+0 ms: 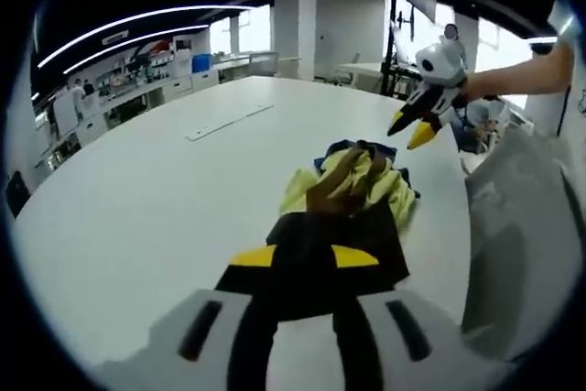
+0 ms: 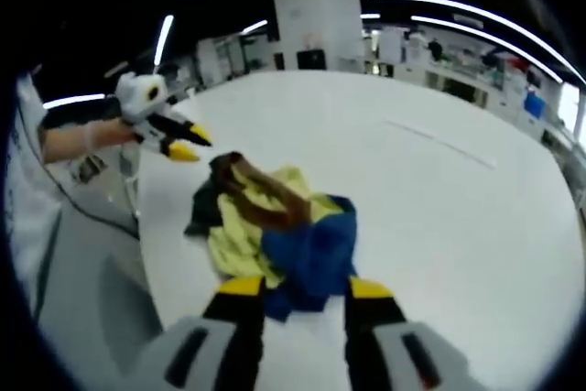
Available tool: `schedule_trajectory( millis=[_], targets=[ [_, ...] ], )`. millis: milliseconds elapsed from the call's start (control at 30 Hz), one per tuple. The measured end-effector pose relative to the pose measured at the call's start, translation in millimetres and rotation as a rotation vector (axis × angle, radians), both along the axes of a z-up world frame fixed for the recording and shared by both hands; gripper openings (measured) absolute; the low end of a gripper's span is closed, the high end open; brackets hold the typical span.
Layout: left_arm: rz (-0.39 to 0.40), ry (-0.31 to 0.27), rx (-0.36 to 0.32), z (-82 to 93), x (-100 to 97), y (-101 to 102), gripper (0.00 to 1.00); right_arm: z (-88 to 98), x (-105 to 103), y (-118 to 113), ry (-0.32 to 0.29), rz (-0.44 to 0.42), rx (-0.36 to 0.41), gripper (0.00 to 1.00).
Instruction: Fold the garment on the visible template until the final outline fits inside the template.
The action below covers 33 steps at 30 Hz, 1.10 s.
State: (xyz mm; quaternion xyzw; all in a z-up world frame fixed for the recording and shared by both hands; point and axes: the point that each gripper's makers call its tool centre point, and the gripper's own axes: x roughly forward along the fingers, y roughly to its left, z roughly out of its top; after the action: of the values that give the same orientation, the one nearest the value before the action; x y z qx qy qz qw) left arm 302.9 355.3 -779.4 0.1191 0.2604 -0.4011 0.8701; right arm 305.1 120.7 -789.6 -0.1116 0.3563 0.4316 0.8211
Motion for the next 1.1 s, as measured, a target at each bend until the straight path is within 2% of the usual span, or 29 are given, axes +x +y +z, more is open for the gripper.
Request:
schedule_trajectory(
  millis=[167, 667, 933, 1100],
  targets=[
    [-0.025, 0.004, 0.051, -9.9, 5.0, 2, 0.12, -6.9, -2, 1, 0.016, 0.008, -0.013, 0.25],
    [-0.059, 0.038, 0.076, -22.4, 5.8, -5, 0.08, -13.1, 0, 6, 0.027, -0.001, -0.015, 0.14],
    [-0.065, 0.057, 0.090, -28.9, 3.8, -6, 0.04, -16.0, 0, 9, 0.024, -0.002, -0.014, 0.00],
    [-0.057, 0.067, 0.095, -31.5, 3.2, -8, 0.00, -15.7, -1, 6, 0.026, -0.013, -0.010, 0.00]
  ],
)
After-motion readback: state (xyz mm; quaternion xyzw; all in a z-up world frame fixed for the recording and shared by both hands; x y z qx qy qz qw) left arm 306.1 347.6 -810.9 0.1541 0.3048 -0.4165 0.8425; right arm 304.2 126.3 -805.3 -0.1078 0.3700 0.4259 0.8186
